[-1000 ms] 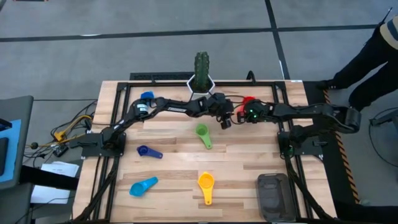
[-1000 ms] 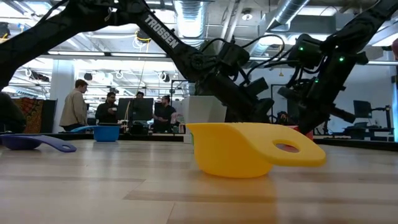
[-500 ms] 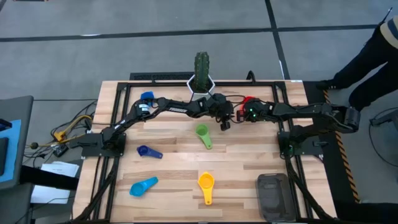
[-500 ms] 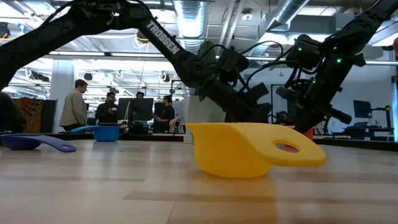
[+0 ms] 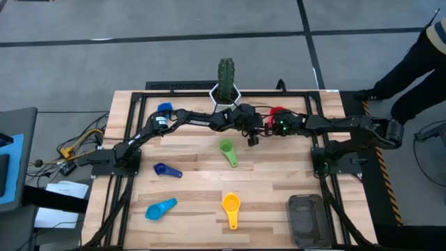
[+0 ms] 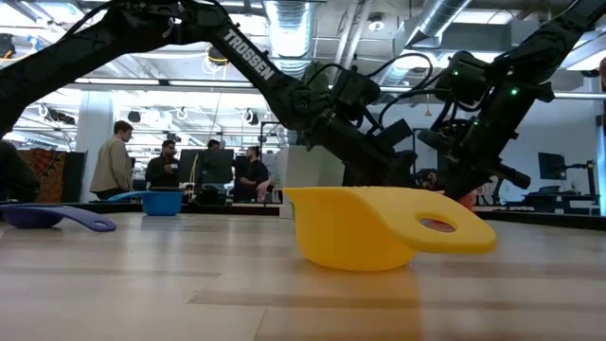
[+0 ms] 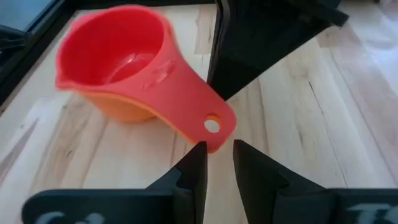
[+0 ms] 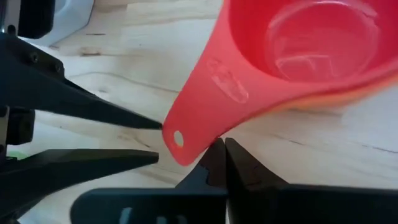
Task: Nest measuring cups in basket
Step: Stack the red measuring cup on top of the orange measuring cup, then stack the blue measuring cup on top of the red measuring cup
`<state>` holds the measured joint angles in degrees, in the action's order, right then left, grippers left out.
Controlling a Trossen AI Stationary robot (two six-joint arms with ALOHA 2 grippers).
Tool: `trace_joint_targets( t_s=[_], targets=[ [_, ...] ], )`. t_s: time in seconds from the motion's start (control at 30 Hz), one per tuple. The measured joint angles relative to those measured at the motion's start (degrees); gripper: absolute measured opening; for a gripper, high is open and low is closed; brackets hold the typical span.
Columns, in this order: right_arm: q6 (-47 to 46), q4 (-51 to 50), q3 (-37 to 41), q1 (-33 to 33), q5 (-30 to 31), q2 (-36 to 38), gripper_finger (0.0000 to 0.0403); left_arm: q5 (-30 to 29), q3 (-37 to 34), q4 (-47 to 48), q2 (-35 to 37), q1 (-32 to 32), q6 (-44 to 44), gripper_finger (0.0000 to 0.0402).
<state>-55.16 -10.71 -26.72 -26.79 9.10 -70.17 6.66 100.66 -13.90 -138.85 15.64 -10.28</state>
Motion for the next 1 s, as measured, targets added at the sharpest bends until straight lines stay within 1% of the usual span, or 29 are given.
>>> trace_joint_targets(
  t_s=[0.27,0.37,0.63,0.83,1.0],
  targets=[
    [-0.3,-1.4,0.0,0.4,-0.5,0.4,0.0009,-0.9,0.0,1.1,0.2,0.0,0.9,0.0068],
    [-0.3,-2.2,0.0,1.1,-0.5,1.6,0.0019,-1.3,0.0,1.4,0.7,0.0,1.0,0.0068],
    [-0.5,-7.3,0.0,1.6,-0.3,8.0,0.0061,-4.6,0.0,6.5,4.4,0.0,1.3,0.0068],
    [-0.5,-9.0,0.0,1.6,-0.1,13.6,0.0067,-6.1,0.0,11.1,7.7,0.0,3.6,0.0068],
    [-0.4,-9.6,0.0,1.6,0.2,16.8,0.0067,-8.7,0.0,17.1,10.7,-0.3,8.1,0.0068]
  ],
)
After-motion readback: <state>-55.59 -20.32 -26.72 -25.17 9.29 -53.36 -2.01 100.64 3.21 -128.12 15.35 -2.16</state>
